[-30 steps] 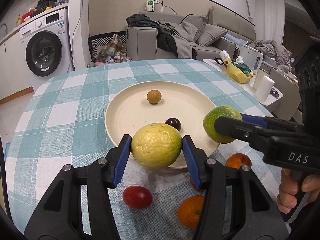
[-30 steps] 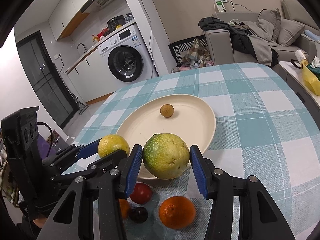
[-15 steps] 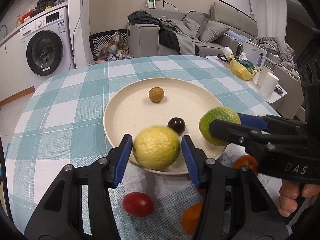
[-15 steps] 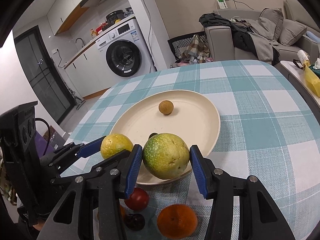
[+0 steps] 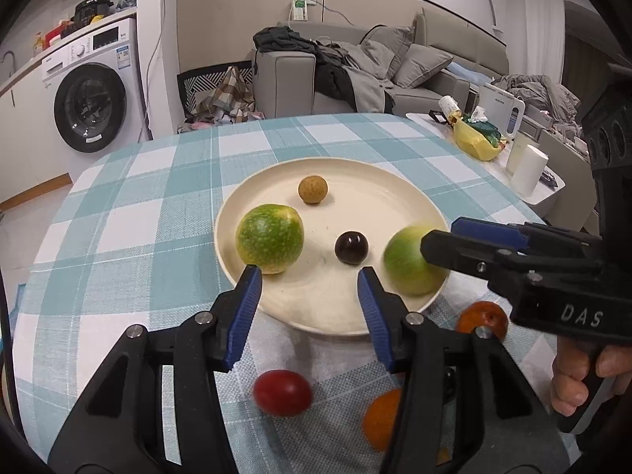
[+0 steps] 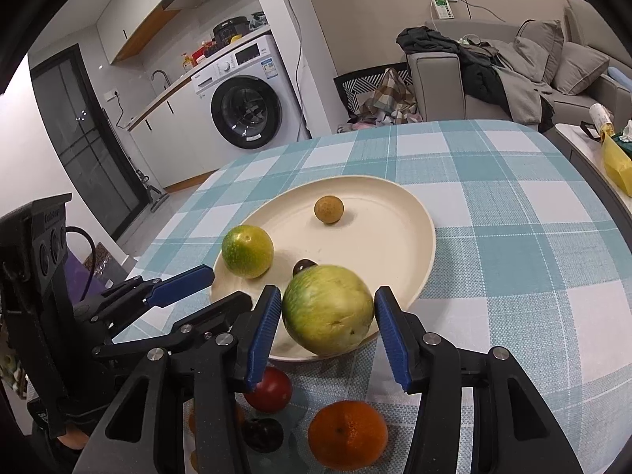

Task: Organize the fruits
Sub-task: 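Open the right tool onto the plate while the left releases the yellow citrus, then withdraw both open tools from the plate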

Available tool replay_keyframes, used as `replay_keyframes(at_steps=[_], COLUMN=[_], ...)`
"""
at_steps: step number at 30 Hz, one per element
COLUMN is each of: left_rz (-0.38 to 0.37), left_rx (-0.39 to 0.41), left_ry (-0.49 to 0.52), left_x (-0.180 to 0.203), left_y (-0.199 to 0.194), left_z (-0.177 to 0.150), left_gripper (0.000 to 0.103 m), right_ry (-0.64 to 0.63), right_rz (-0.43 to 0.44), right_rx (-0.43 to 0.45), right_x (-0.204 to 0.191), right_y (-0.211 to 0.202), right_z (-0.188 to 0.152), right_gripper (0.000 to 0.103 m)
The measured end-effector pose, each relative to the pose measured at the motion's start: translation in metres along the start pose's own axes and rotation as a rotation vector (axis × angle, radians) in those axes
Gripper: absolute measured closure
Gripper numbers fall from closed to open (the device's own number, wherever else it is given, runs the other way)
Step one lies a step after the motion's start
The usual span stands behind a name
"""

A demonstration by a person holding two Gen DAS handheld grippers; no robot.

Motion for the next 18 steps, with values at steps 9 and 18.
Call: replay_keyframes(at_steps=[9,18], left_rz=[-0.025,-0.008], left_rx=[0.049,0.077], left_ry=[0.005,-0.032], left_x=[-0.005,-0.017], left_y=[-0.043,-0.075], left_z=[-0.002,-0.008], left_gripper=[0.02,0.001], right_ry=[-0.055,-0.187], right_rz=[-0.029,-0.08], right_rx=[0.013,-0.037], right_x=[0.0,-0.01], right_y=[-0.03,-0.046], right_z=[0.0,-0.006], right_gripper=[0.014,0.0])
Point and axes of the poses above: each gripper's, at about its wrist camera, not at the fingertips, and y roughly the way its jaws point, x to its right, z to its top, the point moved 1 cm from there along y, roughly the way its jaws point, and after that the axes turned 4 degrees about -y, right-handed, at the moved point
